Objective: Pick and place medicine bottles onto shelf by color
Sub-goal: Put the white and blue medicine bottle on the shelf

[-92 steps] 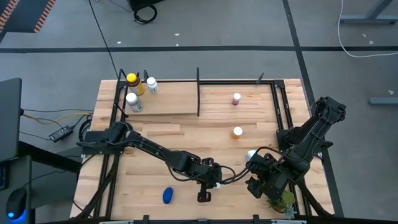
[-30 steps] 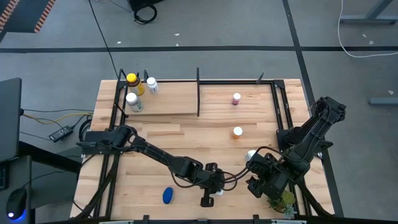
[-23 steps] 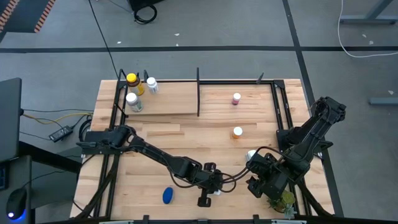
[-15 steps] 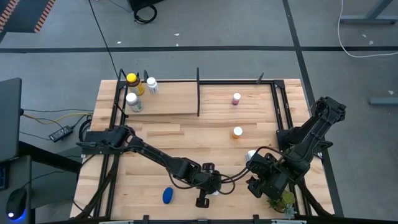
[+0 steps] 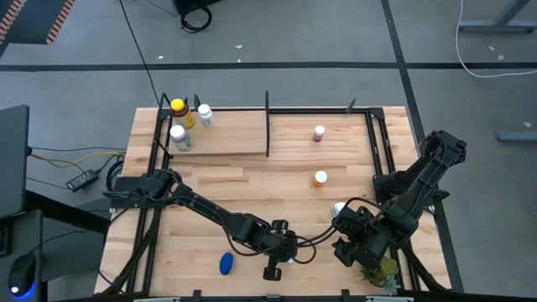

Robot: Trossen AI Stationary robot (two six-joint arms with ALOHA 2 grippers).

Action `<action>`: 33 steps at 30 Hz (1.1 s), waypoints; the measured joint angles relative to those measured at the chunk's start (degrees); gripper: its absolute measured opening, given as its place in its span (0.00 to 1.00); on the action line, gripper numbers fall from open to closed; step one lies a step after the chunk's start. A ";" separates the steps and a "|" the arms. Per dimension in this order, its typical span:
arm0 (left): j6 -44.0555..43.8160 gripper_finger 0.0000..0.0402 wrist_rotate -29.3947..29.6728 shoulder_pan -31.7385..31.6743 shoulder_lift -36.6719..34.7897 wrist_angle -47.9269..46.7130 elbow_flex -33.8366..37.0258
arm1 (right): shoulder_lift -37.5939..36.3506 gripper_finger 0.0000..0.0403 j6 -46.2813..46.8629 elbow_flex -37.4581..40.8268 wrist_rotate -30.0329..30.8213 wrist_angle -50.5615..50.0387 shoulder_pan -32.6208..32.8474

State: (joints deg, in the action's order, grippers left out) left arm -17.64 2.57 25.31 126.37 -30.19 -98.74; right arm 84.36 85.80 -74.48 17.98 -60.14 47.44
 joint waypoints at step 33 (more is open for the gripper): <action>0.31 0.00 4.24 -1.52 -3.96 -22.39 -0.18 | 0.02 0.65 -0.40 -0.02 0.44 -0.33 2.38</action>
State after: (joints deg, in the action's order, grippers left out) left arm -17.34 6.81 23.79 122.41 -52.58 -98.92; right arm 84.38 85.41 -74.50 18.41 -60.47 49.82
